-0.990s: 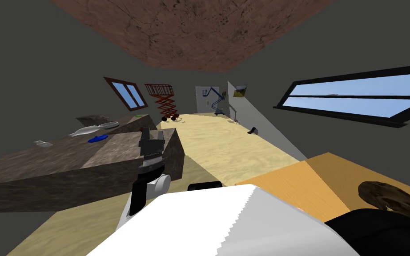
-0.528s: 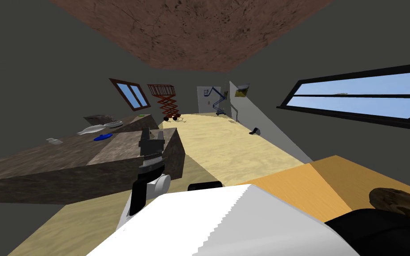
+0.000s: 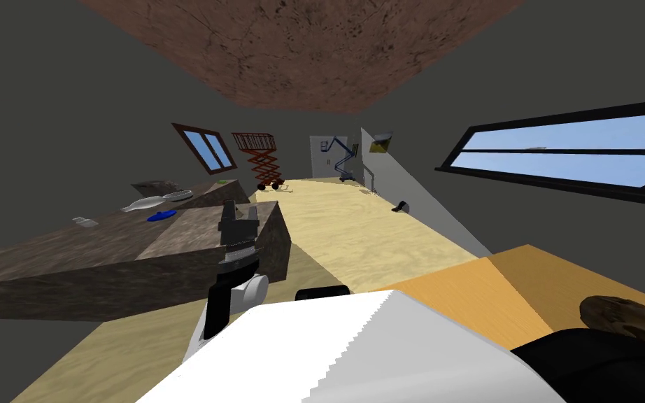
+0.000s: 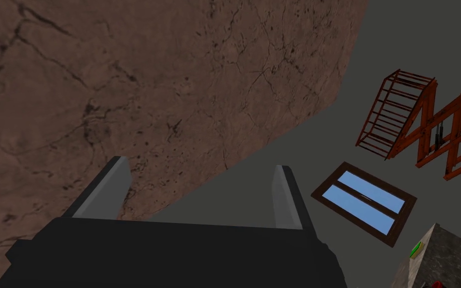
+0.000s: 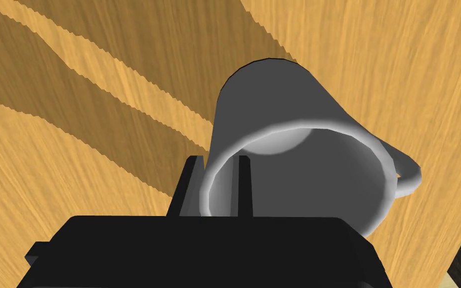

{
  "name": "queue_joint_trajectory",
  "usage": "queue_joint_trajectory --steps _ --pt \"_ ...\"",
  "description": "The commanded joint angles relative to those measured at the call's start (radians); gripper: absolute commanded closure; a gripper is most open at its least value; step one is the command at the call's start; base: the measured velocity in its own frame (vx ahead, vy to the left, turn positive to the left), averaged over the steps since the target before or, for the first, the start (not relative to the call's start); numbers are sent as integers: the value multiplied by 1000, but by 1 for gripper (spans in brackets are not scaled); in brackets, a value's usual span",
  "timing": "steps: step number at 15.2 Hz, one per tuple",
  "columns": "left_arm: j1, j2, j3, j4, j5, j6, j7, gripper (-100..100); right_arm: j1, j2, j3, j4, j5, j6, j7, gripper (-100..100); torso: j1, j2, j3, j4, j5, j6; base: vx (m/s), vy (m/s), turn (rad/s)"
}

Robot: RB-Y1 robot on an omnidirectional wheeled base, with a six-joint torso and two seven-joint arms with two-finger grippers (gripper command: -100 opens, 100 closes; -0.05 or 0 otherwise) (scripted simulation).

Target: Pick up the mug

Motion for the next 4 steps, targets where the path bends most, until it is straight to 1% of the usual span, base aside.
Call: queue_joint_trajectory --steps 1,3,4 --pt "0 0 0 0 0 0 0 0 4 -29 -2 -12 -6 -13 -4 100 0 0 0 0 0 0 -2 40 -82" --pt "0 0 0 0 0 0 0 0 7 -55 -4 -24 -11 -24 -8 100 2 0 0 0 1 0 -4 44 -62" --pt "0 0 0 0 0 0 0 0 1 -38 -1 -12 -6 -19 -7 100 2 0 0 0 1 0 -2 24 -16"
